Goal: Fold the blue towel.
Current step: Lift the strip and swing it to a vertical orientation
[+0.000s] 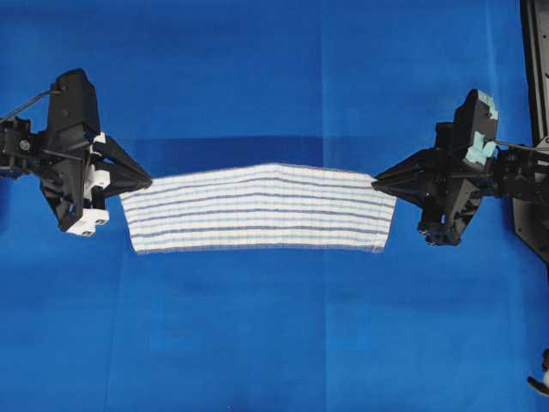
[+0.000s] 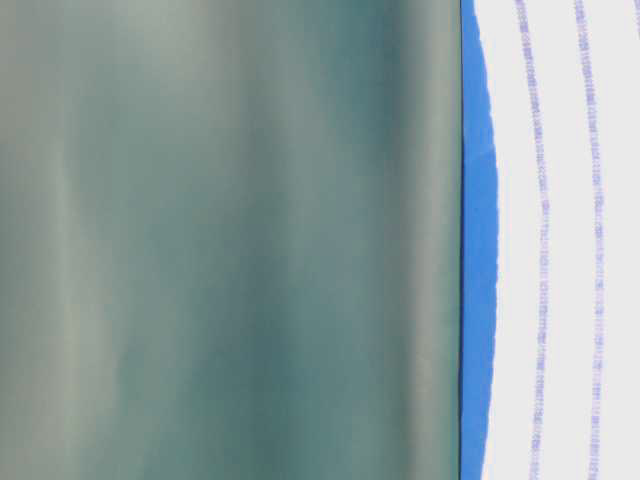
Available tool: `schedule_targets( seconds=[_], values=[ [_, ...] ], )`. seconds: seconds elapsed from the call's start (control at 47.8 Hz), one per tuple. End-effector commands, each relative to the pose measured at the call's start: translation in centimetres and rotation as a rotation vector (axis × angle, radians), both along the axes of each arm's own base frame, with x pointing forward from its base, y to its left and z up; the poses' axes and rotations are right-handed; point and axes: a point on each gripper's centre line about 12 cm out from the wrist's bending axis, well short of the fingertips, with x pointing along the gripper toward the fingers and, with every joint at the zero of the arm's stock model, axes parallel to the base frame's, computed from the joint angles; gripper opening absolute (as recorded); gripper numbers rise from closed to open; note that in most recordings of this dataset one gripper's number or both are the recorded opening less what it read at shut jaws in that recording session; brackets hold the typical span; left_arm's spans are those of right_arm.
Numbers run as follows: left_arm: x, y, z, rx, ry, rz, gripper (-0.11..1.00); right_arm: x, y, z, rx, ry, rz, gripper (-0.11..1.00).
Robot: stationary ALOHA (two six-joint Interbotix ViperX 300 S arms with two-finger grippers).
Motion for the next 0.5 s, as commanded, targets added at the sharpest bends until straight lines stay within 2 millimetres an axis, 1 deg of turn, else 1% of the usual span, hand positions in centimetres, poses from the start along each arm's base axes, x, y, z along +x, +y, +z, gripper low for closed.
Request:
schedule_targets(
  seconds=[0.0, 0.126, 0.209, 0.482],
  values=[
    [0.9, -0.5, 1.1, -0.002, -0.041, -0.016, 0.01, 0.8, -0.5, 0.9, -0.002, -0.023, -0.018, 0.03],
    [2.0, -1.4, 1.4, -0.016, -0.063, -0.037, 0.01, 1.6, -1.9, 1.3, -0.019, -0.013, -0.049, 0.03],
    [3.0, -2.1, 1.7, -0.030, -0.082, -0.051, 0.01, 2.2, -3.2, 1.9, -0.037, -0.006, -0.072, 0.03],
    [6.8, -4.2, 2.8, -0.107, -0.113, -0.050, 0.01, 3.9, -7.1, 3.2, -0.103, 0.007, -0.137, 0.03]
  ],
)
